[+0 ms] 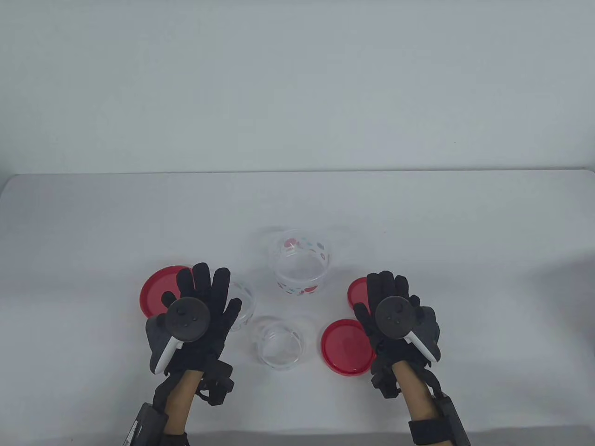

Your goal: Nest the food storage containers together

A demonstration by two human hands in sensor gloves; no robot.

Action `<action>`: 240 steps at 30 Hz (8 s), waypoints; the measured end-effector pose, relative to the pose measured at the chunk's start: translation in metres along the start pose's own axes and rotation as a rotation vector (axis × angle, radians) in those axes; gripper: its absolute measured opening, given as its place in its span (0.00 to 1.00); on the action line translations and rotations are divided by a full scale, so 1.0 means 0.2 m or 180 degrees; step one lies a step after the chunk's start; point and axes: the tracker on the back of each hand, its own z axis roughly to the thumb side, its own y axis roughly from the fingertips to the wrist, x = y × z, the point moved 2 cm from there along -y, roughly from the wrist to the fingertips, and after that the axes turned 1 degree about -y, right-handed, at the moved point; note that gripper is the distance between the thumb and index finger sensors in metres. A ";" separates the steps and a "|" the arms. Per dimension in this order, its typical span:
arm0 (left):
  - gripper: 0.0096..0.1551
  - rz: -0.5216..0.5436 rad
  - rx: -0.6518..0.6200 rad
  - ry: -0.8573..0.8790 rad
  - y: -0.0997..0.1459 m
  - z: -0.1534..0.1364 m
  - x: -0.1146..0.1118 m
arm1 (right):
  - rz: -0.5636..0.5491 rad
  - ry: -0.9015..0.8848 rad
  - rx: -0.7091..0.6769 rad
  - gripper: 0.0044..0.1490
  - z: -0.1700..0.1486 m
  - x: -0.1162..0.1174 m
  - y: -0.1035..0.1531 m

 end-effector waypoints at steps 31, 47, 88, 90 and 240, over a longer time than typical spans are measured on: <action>0.40 -0.0098 -0.0133 0.0071 0.00 0.02 -0.04 | 0.0167 -0.0218 0.0098 0.43 -0.02 0.02 0.00; 0.39 -0.0357 -0.1343 -0.0413 0.10 0.33 -0.17 | 0.0280 -0.0278 0.0136 0.43 -0.03 0.04 0.00; 0.32 -0.1744 -0.1606 -0.1073 0.10 0.38 -0.55 | 0.0290 -0.0936 0.0213 0.43 -0.14 0.00 0.00; 0.31 -0.1744 -0.1629 -0.1072 0.10 0.39 -0.55 | 0.0328 -0.0907 0.0203 0.43 -0.13 0.01 0.01; 0.34 0.0071 -0.0642 0.0128 -0.30 0.96 -0.27 | 0.0764 -0.3916 0.0067 0.51 -0.22 -0.10 0.06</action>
